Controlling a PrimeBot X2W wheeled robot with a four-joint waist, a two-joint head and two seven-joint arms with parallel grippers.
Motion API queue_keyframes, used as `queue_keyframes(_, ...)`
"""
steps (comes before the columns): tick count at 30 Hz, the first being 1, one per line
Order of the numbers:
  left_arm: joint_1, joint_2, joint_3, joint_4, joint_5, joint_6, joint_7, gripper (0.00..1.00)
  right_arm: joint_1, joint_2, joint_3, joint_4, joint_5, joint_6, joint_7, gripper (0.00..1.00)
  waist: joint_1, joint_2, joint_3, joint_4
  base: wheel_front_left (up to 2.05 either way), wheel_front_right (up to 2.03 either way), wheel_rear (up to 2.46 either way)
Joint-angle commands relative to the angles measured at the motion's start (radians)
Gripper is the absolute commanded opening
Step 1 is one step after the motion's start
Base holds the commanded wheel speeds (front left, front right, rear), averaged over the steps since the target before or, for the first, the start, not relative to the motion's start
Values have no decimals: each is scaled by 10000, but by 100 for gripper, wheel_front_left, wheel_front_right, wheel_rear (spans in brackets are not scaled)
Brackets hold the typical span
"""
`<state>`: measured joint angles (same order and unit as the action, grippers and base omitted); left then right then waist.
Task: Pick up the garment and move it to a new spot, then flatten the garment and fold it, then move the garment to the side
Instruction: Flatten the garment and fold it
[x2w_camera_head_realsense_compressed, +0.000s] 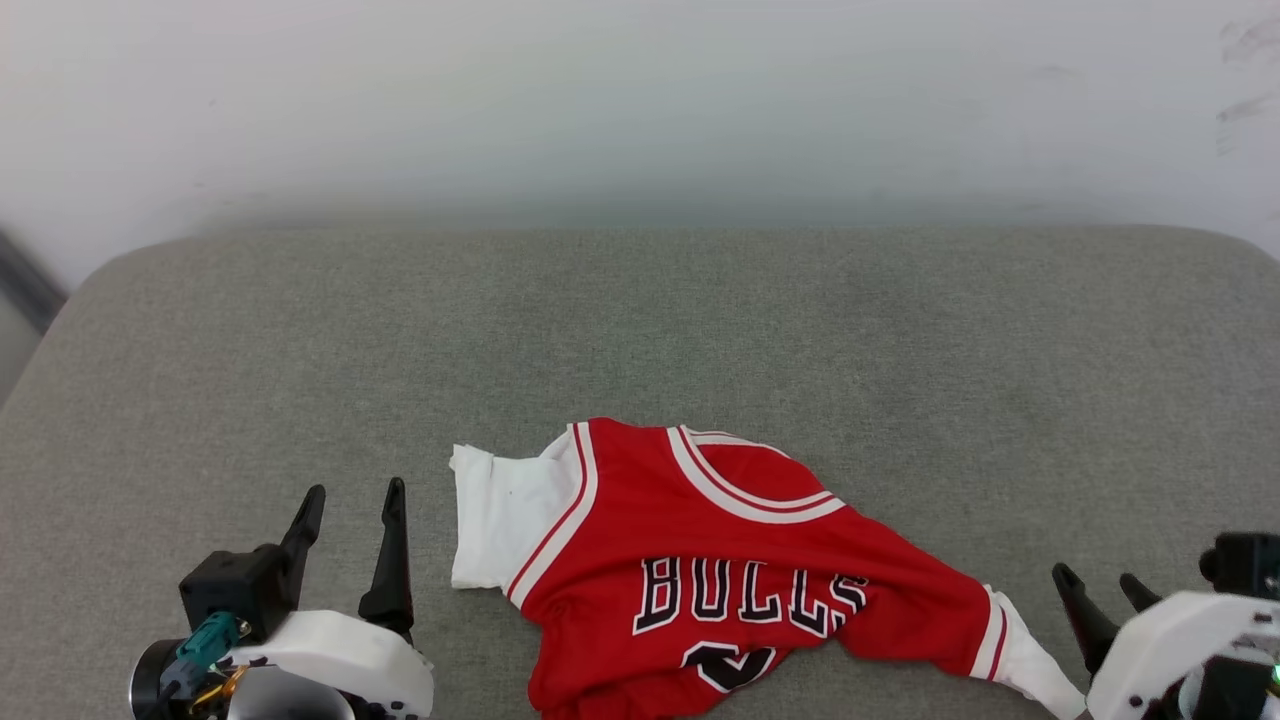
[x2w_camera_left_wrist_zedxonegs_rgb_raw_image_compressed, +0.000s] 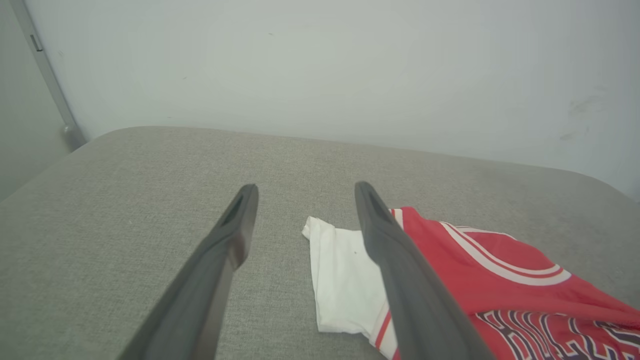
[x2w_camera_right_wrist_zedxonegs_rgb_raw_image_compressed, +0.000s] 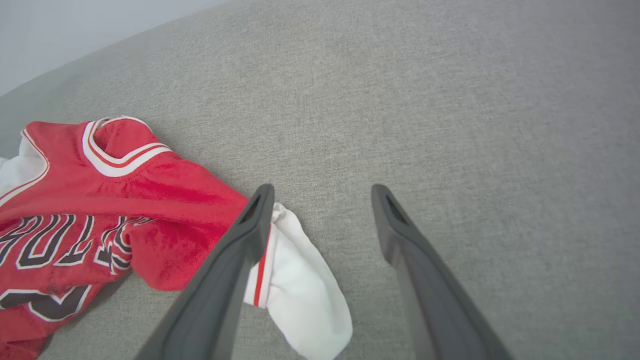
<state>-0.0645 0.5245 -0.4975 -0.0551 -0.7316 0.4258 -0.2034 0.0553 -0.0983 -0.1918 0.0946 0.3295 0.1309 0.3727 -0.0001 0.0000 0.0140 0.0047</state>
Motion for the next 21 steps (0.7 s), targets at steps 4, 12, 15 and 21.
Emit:
queue_keyframes(4,-365,3,-69,-149,151,-38,80,100,-1362,-539,584,621,224,-3,1680,100,1,0,386,174,0,0,0)
queue_keyframes(12,-1087,-261,-368,-12,306,-401,50,100,-3605,-1019,2192,2249,621,-3,4123,100,1,0,1242,850,0,0,0)
queue_keyframes(15,-1297,-387,-427,144,322,-548,-21,100,-4064,-1022,2779,2926,871,-3,4559,100,1,0,1484,1078,0,0,0)
queue_keyframes(21,-1491,-502,-450,477,287,-713,-113,100,-4205,-904,3567,4005,1232,-2,4887,14,1,0,1626,1326,0,0,0)
